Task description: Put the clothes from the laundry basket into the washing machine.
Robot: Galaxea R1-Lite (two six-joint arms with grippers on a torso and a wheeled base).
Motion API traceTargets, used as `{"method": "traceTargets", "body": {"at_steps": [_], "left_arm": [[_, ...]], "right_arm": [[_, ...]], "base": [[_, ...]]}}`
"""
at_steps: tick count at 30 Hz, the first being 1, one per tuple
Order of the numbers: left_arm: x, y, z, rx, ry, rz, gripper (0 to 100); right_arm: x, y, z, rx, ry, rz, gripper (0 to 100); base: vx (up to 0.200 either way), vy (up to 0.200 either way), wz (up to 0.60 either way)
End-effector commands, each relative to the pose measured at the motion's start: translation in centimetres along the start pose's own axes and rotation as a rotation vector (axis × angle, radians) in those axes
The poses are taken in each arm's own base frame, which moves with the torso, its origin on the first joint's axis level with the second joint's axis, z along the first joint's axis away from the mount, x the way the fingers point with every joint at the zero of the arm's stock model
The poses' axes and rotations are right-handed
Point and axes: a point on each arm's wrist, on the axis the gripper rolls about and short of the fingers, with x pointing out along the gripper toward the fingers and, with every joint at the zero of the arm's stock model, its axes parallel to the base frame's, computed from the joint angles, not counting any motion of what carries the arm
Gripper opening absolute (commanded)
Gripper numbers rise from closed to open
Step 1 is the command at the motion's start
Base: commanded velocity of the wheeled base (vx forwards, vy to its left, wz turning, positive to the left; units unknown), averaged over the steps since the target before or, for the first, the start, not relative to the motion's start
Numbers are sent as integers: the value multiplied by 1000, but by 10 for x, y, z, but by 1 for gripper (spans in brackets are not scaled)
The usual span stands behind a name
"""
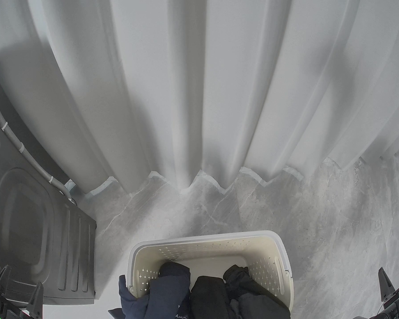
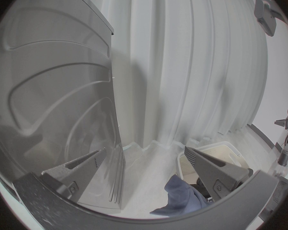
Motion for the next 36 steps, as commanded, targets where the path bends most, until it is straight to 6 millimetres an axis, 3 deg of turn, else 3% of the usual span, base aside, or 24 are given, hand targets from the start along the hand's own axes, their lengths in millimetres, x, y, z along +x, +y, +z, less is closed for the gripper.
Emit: {"method": "traceTargets", "body": {"at_steps": [1, 36], "left_arm": [[0, 0, -4, 1, 2, 0, 100], [0, 0, -4, -4, 2, 0, 100]], "right_arm": [[0, 0, -5, 0, 7, 0, 100], [0, 0, -5, 0, 7, 2, 100]], "base": [[-200, 0, 0], [-200, 0, 0]]}}
